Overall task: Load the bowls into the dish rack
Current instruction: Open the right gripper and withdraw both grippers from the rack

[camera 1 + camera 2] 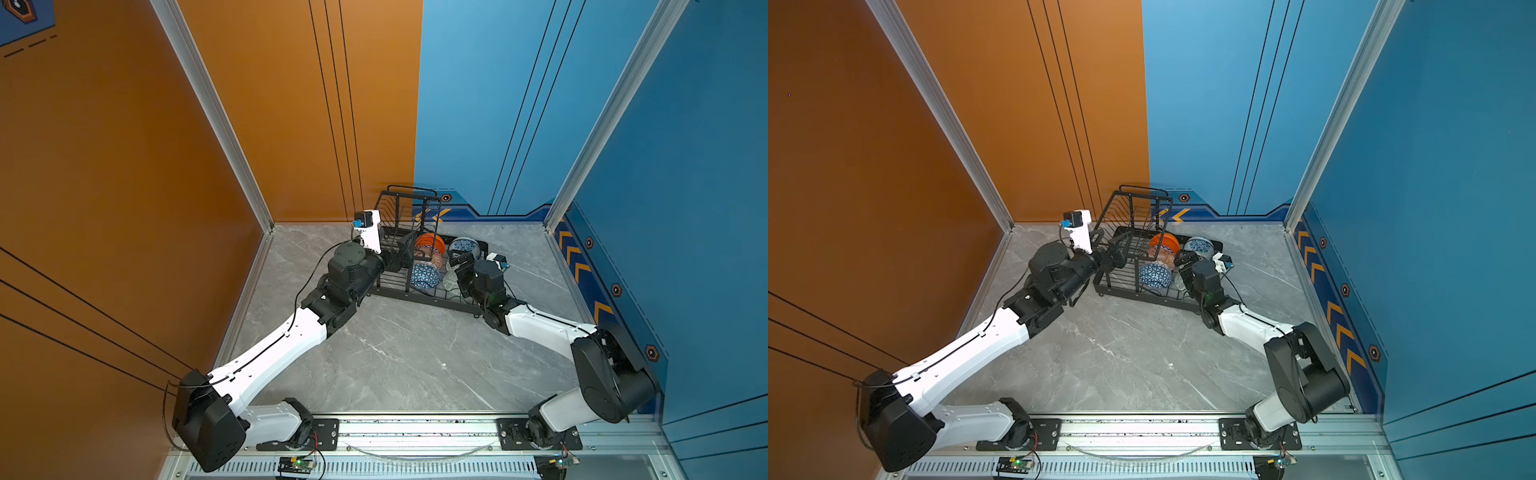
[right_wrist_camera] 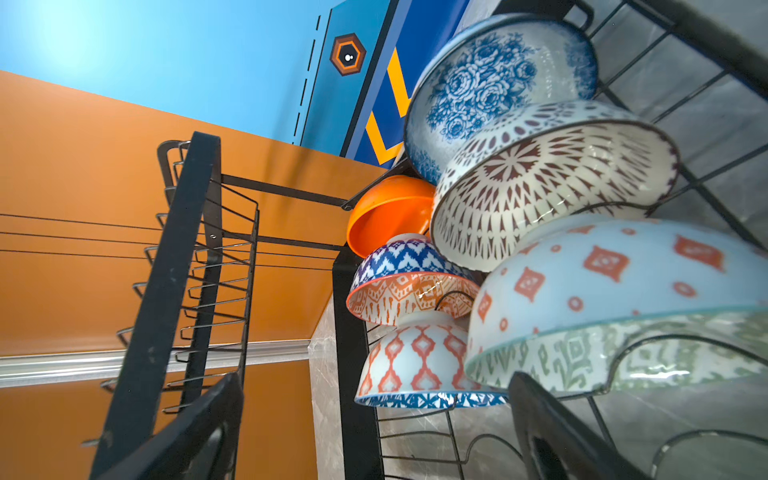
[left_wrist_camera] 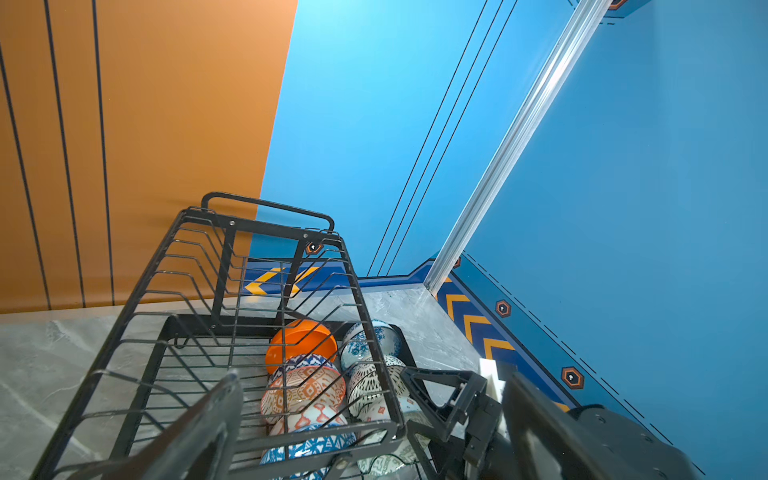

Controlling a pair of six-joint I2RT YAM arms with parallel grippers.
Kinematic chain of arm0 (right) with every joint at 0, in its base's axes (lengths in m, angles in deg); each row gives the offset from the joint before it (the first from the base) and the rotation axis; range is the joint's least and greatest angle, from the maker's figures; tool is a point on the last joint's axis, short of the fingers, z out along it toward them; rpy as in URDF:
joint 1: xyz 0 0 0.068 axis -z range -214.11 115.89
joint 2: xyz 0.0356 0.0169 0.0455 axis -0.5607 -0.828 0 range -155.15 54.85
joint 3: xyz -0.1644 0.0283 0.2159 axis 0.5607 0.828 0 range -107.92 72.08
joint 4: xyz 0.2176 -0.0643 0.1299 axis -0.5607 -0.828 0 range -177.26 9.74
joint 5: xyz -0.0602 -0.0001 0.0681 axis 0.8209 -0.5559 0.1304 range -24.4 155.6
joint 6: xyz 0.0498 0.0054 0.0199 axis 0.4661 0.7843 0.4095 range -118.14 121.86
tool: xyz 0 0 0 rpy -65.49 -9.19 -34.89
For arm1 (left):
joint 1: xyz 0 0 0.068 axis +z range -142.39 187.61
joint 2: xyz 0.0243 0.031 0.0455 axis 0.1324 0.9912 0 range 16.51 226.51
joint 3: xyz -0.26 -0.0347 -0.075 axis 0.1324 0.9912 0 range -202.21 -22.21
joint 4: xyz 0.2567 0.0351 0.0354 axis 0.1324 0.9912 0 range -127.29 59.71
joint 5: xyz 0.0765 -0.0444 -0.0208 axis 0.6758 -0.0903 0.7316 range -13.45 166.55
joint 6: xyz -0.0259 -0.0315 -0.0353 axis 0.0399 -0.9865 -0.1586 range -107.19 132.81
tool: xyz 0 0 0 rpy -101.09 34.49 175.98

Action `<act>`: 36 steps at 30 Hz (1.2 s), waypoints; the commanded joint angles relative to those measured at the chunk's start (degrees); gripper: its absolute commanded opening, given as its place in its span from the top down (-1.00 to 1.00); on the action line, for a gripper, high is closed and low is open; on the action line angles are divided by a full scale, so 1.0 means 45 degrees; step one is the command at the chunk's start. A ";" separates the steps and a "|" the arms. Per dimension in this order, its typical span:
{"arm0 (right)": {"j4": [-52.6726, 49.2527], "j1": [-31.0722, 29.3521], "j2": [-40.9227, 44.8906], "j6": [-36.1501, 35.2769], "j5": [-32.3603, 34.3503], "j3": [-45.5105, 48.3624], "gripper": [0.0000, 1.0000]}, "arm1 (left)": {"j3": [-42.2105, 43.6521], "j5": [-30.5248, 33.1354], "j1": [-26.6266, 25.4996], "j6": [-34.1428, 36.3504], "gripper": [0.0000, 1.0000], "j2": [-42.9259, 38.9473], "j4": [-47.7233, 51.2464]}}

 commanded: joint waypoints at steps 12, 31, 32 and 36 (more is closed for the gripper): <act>-0.6751 0.1805 0.4776 -0.4505 0.0212 -0.1040 -1.00 | -0.0110 0.1788 0.3117 0.0703 -0.96 -0.1364 0.4833; -0.5609 0.5806 0.5451 -1.0469 0.4854 0.2023 -1.00 | 0.7149 0.5867 0.6573 0.3785 -0.96 -0.0282 -0.1580; -0.5211 0.5791 0.5235 -1.0867 0.5019 0.2283 -1.00 | 0.7369 0.5681 0.6636 0.3827 -0.96 0.0009 -0.2044; -0.2714 0.5423 0.4094 -1.2318 0.5852 0.3587 -1.00 | 0.7752 0.4889 0.6797 0.4008 -0.96 0.1203 -0.3412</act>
